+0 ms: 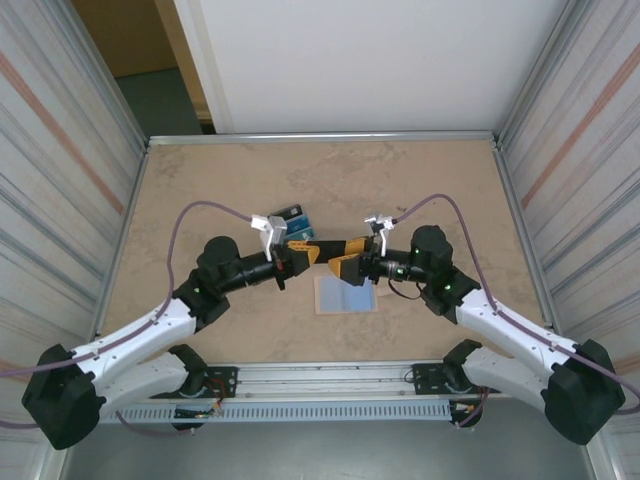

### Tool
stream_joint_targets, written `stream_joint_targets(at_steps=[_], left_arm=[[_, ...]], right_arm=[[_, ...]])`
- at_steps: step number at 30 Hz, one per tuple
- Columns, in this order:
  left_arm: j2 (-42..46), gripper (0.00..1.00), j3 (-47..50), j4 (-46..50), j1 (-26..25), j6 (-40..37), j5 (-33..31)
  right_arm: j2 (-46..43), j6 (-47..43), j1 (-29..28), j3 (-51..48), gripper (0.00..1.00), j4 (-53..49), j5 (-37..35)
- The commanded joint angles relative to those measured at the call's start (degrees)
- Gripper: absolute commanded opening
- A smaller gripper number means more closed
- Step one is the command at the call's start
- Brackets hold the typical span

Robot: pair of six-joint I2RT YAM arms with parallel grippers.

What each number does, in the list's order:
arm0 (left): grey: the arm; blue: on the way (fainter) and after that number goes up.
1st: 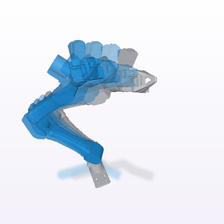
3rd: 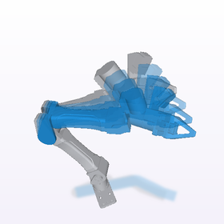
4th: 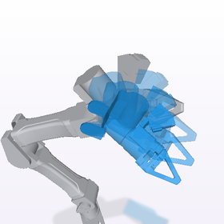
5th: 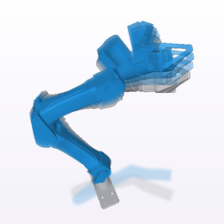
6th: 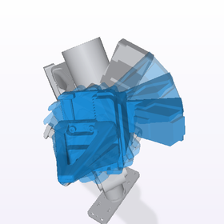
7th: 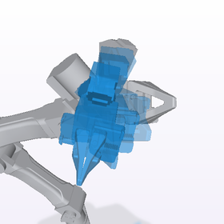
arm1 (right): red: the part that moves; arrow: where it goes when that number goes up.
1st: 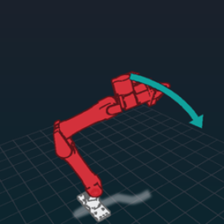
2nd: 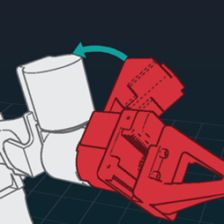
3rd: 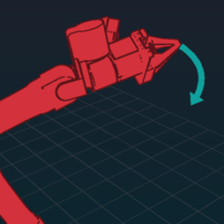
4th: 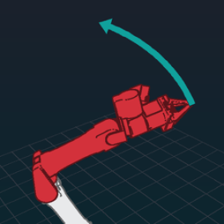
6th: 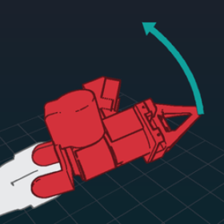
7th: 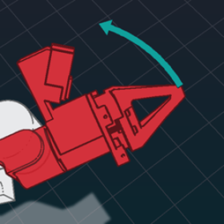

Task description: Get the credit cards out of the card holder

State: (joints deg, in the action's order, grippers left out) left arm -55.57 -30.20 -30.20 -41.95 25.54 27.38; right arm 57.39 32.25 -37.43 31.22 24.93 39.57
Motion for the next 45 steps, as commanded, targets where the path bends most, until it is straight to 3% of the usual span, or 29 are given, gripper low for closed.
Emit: stream_joint_targets(at_steps=[1, 7, 11, 18, 24, 29, 33, 42, 45], left_arm=[[-0.04, 0.0, 0.05, -4.81, 0.4, 2.32, 1.63], [0.2, 0.0, 0.39, -3.63, 0.47, 2.48, 0.46], [0.5, 0.0, -0.03, -0.65, 0.53, 2.13, -0.07], [3.56, 0.4, -3.48, 10.83, 2.26, -3.56, 0.27], [4.96, 0.65, -12.11, 30.26, 5.39, -14.52, 2.76], [1.77, 0.68, -22.39, 48.68, 6.09, -27.11, 2.85], [-2.85, 0.68, -29.71, 58.24, 6.18, -35.13, 7.04], [-14.81, 0.61, -41.25, 69.07, 6.34, -46.82, 16.92], [-18.95, 0.54, -44.42, 72.45, 6.49, -49.47, 19.34]], right_arm=[[1.43, -0.16, -0.75, 2.48, 0.47, 3.37, 2.6], [1.26, -2.49, -1.12, 3.62, 0.0, 0.67, 2.04], [0.21, -5.61, -1.49, 4.98, 0.0, -4.55, 0.54], [-0.32, -10.72, -1.48, 6.99, 0.0, -13.69, -0.44], [-0.31, -14.76, -1.57, 9.41, 0.0, -20.61, 0.0], [0.64, -17.01, -1.75, 11.6, 0.0, -24.56, 1.66], [1.87, -18.84, -2.59, 13.22, 0.0, -26.98, 2.7], [4.06, -20.69, -3.69, 14.89, 0.0, -28.89, 3.93], [4.36, -20.82, -3.88, 15.16, 0.0, -29.06, 4.02]])
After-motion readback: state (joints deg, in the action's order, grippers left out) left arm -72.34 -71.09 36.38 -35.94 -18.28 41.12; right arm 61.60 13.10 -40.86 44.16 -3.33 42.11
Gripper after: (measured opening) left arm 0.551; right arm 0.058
